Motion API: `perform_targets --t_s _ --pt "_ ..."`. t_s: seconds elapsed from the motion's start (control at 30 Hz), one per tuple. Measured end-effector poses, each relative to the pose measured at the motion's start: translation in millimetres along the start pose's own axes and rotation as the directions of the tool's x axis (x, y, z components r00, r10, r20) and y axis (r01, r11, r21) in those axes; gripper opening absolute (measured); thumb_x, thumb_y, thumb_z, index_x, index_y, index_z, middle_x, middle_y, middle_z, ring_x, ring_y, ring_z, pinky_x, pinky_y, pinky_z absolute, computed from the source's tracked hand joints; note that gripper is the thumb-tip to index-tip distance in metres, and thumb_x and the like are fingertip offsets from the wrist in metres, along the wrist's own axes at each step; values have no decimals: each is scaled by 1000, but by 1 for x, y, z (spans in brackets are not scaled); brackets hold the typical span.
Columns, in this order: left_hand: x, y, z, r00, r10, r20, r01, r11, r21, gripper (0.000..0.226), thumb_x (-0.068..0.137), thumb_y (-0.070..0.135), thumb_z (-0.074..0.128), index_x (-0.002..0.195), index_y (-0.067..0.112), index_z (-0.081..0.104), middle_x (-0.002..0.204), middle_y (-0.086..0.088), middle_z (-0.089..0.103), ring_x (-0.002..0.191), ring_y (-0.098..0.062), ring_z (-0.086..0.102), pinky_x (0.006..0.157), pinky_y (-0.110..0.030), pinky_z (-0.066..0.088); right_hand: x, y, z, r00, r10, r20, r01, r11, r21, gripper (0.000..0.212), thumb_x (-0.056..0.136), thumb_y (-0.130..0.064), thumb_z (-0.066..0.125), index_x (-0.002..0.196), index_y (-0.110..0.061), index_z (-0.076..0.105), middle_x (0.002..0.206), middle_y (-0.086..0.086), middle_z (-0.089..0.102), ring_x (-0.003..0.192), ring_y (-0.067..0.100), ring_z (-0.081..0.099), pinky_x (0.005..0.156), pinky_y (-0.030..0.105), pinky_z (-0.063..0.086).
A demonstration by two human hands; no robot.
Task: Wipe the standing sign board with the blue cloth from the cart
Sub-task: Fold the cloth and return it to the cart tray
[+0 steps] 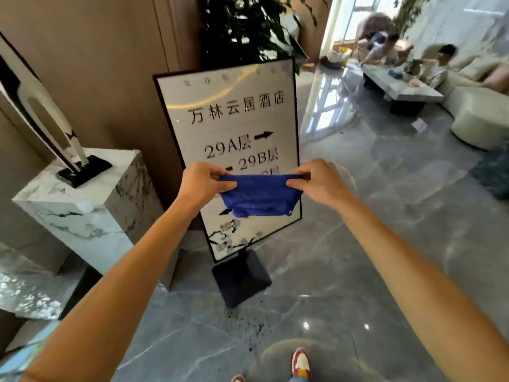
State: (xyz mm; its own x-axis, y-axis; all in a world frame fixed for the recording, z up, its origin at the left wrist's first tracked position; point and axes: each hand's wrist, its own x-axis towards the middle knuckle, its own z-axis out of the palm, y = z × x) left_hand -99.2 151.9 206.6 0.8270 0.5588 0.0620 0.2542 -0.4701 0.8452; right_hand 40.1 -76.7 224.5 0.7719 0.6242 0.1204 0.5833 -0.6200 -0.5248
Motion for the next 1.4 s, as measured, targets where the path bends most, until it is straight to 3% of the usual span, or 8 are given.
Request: perform_targets --t_s 0.1,0.23,0.4,0.5,0.77,1.07,1.23,1.4 --pt "-12 2 9 999 25 46 -24 1000 -16 17 76 15 87 86 23 75 61 14 68 48 7 61 54 -8 50 -24 5 0 997 67 -37 -68 997 -30 11 88 -33 75 85 -22 77 67 -7 60 80 24 56 73 32 40" --pt "-29 9 26 990 48 134 -43 998 -40 14 78 16 86 87 21 76 50 15 65 47 5 59 49 -12 47 -63 16 -10 986 147 -74 -149 989 -12 18 87 -30 75 85 -12 76 75 5 69 79 27 60 79 38 50" --pt "-60 30 60 961 111 255 -93 992 -81 20 77 11 86 79 27 74 47 18 65 45 7 59 58 -17 48 -127 41 -28 963 231 -136 -231 973 13 13 86 -26 76 88 -13 78 65 -6 61 68 19 56 69 29 39" --pt "-80 45 82 940 164 300 -143 986 -91 22 76 10 86 76 28 75 47 18 64 45 7 59 53 -9 45 -168 55 -41 947 280 -159 -278 960 34 10 87 -23 76 92 -15 79 70 -4 64 72 18 58 67 30 40" --pt "-152 92 158 842 275 464 -229 961 -153 20 73 11 89 87 20 77 50 20 66 48 8 63 52 -5 46 -301 92 -72 834 480 -273 -466 877 116 10 87 -24 75 95 -19 80 81 3 75 82 25 68 80 39 55" --pt "-240 152 263 579 401 710 -361 907 -218 17 73 13 88 87 17 79 59 10 68 57 -4 63 60 -14 48 -469 112 -96 559 712 -426 -694 682 230 9 86 -23 74 94 -19 78 71 -8 67 78 19 65 75 34 52" --pt "-292 185 305 402 485 777 -419 852 -314 23 73 14 89 94 13 81 77 -12 75 70 -21 68 69 -28 55 -546 101 -98 342 770 -538 -770 558 310 9 85 -19 77 93 -16 79 78 -1 73 77 18 66 74 32 52" --pt "-342 206 328 192 534 823 -438 797 -415 23 74 13 88 95 13 81 76 -1 75 72 -15 72 68 -19 54 -607 75 -80 97 788 -608 -805 422 417 10 83 -18 79 93 -15 79 77 -1 71 73 17 63 71 30 48"
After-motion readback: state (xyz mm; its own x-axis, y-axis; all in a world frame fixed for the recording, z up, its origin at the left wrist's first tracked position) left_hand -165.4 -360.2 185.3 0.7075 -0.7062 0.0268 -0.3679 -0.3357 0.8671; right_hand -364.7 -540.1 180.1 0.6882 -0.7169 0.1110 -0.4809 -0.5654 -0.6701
